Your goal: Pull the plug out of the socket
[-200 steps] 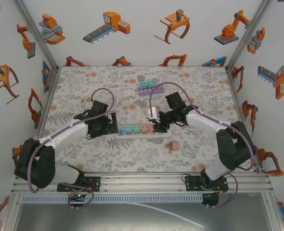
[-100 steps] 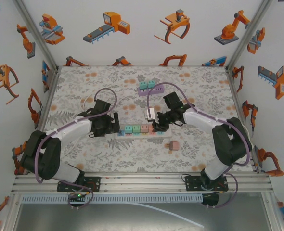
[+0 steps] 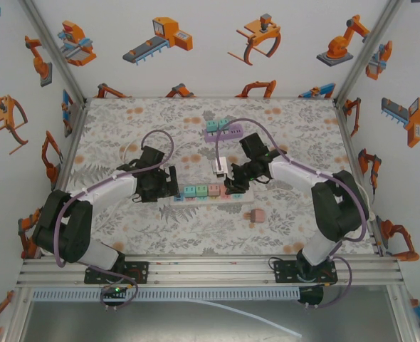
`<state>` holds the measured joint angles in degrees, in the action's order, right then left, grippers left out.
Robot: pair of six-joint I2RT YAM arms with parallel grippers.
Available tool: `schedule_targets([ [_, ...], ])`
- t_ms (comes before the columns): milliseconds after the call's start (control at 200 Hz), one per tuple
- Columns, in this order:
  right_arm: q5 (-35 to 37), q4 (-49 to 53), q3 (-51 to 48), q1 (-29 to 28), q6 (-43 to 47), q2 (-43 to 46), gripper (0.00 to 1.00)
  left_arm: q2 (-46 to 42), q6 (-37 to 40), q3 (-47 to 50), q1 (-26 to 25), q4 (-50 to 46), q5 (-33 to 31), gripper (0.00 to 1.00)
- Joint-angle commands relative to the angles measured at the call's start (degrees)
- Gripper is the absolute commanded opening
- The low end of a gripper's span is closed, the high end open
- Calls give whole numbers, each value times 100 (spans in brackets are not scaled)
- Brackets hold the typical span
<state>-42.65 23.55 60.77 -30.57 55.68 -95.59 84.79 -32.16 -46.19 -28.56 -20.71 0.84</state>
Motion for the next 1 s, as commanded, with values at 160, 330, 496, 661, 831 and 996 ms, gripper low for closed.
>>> schedule_targets([
  [160,-378,-3,511,-46,-521,-105,4,301,166,364,-154,-478,-504,81],
  [330,-88,289,702,-118,-430,-213,0,301,183,340,-185,-513,-616,81],
  [496,675,765,762,-415,172,-226,0,361,174,258,-236,-530,-645,81],
  [661,382,774,822,-415,-112,-41,0,417,169,243,-259,-542,-743,81],
  [831,200,1041,1329,-406,-831,-226,0,476,162,225,-301,-548,-778,81],
  [996,410,967,1272,-415,-806,-214,0,446,158,229,-325,-570,-800,81],
])
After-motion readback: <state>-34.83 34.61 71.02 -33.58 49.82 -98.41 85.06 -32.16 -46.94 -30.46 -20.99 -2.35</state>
